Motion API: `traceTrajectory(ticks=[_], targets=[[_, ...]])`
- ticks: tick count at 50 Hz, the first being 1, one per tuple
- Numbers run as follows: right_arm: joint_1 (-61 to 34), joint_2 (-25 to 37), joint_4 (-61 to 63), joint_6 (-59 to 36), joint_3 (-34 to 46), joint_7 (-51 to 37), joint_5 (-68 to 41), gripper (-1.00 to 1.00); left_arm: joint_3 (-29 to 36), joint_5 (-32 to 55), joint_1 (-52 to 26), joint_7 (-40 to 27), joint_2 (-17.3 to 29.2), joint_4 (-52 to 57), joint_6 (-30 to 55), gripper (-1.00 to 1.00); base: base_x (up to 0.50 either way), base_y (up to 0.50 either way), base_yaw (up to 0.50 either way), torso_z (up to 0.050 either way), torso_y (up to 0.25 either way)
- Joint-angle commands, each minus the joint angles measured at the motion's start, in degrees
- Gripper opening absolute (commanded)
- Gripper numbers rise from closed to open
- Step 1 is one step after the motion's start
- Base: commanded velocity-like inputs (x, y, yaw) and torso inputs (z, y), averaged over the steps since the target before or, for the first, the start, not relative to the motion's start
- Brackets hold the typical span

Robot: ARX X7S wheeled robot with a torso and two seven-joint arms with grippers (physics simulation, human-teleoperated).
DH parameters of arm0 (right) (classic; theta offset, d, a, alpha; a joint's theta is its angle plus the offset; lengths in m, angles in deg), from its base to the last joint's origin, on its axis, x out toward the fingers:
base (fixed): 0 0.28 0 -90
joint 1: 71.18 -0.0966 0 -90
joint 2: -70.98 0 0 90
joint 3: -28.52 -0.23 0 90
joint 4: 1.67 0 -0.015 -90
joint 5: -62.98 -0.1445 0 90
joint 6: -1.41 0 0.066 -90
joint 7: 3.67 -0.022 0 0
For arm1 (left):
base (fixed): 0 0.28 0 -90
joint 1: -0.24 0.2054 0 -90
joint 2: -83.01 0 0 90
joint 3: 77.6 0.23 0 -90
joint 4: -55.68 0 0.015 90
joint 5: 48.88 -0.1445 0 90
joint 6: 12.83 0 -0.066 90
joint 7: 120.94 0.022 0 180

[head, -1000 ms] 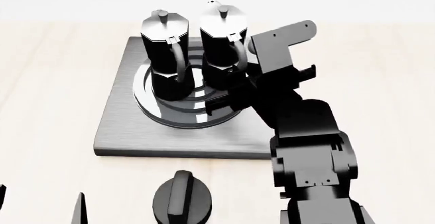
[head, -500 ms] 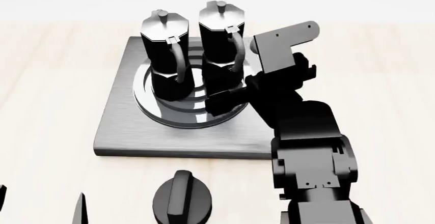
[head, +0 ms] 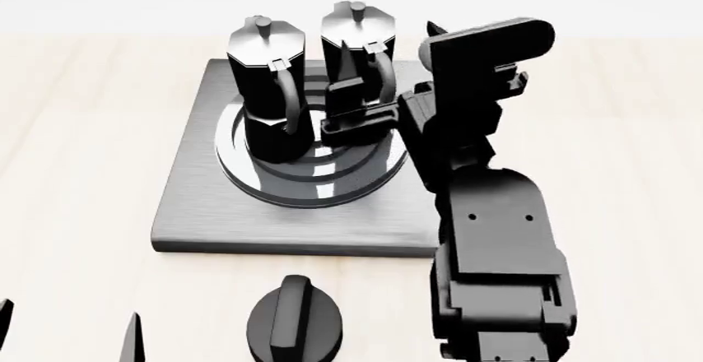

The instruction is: Put both moka pots on the stove.

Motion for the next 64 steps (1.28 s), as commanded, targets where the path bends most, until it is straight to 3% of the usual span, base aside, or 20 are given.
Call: traceTrajectory(ticks=[1, 6, 21, 39, 64], targets=[[16.81, 0.24, 30.37, -1.88, 0.82, -8.18, -1.49, 1.0, 0.25, -0.1, 0.01, -0.14, 0.11, 0.35, 0.16, 1.0, 0.0, 0.0, 0.0, 0.0, 0.0], [21.2, 0.56, 36.56, -0.93, 0.9, -13.58, -0.29, 1.0, 0.34, -0.18, 0.04, -0.26, 0.13, 0.54, 0.21, 1.0, 0.0, 0.0, 0.0, 0.0, 0.0], [36.06, 3.64, 52.06, -2.87, -0.37, -17.12, -3.68, 1.0, 0.54, -0.21, 0.1, -0.35, 0.16, 0.19, -0.31, 1.0, 0.0, 0.0, 0.0, 0.0, 0.0], [50.12, 5.92, 58.92, 0.35, 0.94, -19.1, -3.09, 1.0, 0.75, -0.25, -0.07, -0.57, 0.26, 0.27, -0.25, 1.0, 0.0, 0.0, 0.0, 0.0, 0.0], [58.38, 7.5, 58.93, 5.63, 2.18, -20.37, -3.0, 1.0, 0.82, -0.27, 0.03, -0.96, 0.57, 0.3, -0.38, 1.0, 0.0, 0.0, 0.0, 0.0, 0.0]])
